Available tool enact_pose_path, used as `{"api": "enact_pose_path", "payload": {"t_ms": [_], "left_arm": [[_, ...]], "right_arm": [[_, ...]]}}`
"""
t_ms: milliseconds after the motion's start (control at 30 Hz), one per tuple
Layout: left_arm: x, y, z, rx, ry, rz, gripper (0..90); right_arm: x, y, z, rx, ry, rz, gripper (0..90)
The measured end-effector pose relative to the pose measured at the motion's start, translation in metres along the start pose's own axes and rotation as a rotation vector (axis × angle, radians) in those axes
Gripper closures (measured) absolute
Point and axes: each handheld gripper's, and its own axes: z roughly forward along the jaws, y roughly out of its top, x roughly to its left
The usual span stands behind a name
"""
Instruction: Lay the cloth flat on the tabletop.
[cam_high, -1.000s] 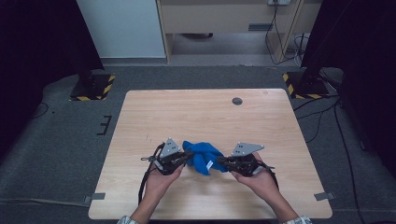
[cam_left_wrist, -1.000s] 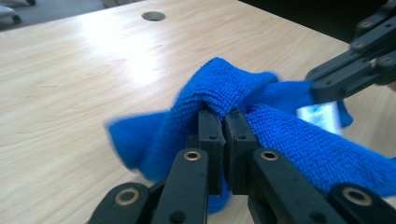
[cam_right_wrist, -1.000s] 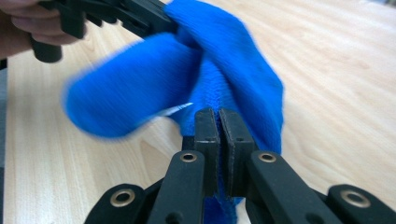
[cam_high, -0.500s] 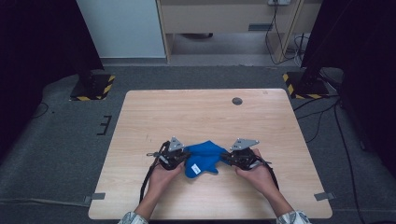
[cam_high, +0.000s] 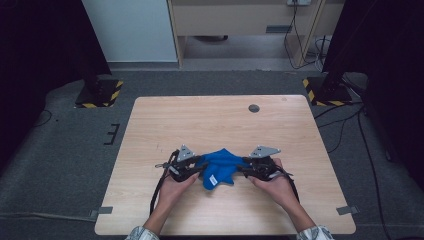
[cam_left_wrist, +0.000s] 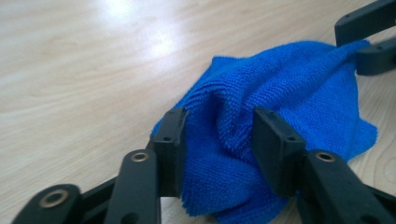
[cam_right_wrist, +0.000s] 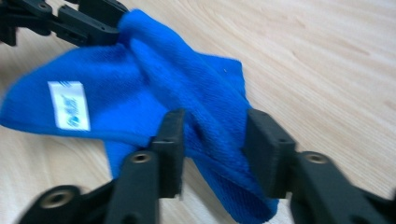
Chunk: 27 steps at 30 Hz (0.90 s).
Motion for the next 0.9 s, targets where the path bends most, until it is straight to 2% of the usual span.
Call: {"api": "enact_pose_path", "payload": {"t_ms": [167,233,367,433,533,600,733,800,900], "left_arm": [[0.003,0.003,-0.012,-0.034,-0.002,0.002,51.9],[0.006,0.003,-0.02,-0.058,0.0,-0.013,51.7],[0.01,0.001,-0.024,-0.065,0.014,-0.027,51.7],[0.014,0.0,-0.024,-0.062,0.02,-0.034,51.9],[0.016,-0.001,-0.024,-0.059,0.024,-0.037,51.7],[0.016,-0.001,-0.024,-0.057,0.025,-0.036,51.6],[0.015,-0.002,-0.024,-0.052,0.031,-0.031,51.4],[0.015,-0.002,-0.025,-0.054,0.034,-0.027,51.1],[0.016,-0.003,-0.024,-0.051,0.035,-0.035,50.0]], "right_arm": [[0.013,0.006,-0.001,-0.023,0.014,-0.042,49.2],[0.017,0.008,0.001,-0.029,0.027,-0.053,48.9],[0.021,0.01,0.006,-0.027,0.031,-0.068,51.7],[0.021,0.01,0.014,-0.012,0.02,-0.079,56.5],[0.02,0.009,0.017,0.002,0.021,-0.098,77.8],[0.02,0.009,0.015,-0.008,0.028,-0.097,88.2],[0.015,0.011,0.006,-0.043,0.011,-0.073,89.2],[0.008,0.01,0.002,-0.052,-0.014,-0.055,89.2],[-0.007,0.005,-0.001,-0.036,-0.063,-0.003,89.0]]}}
